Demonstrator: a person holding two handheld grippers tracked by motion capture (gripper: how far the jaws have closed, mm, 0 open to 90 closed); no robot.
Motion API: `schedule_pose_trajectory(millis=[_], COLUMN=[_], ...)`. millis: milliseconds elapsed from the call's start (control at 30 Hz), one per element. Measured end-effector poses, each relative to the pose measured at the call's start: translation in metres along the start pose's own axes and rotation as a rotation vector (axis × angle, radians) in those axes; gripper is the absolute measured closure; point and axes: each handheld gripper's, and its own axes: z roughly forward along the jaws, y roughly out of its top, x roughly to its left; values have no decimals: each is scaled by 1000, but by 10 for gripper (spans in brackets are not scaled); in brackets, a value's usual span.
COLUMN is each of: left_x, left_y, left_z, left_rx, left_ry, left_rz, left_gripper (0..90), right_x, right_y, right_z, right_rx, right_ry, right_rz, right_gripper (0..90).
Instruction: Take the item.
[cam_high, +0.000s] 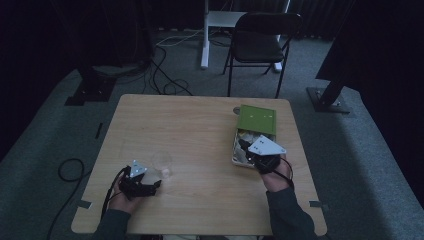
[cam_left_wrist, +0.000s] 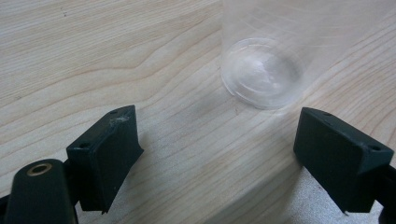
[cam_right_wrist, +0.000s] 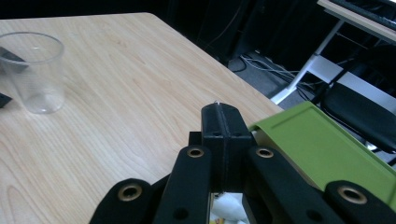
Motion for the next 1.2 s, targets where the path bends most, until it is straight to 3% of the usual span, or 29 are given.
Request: schedule_pose_trajectory(millis=[467,1200], left_x=[0,0], left_y=[0,0], left_z=[0,0], left_rx=[-2,-1], left_ry=[0,0], left_rz=[-3,0], left_gripper=[151,151], right_x=[16,37], right_y=[10,34], right_z=[10,29], right_rx=[-17,-57], right_ry=[64,126], right_rz=[-22,-47], right_gripper=[900,900])
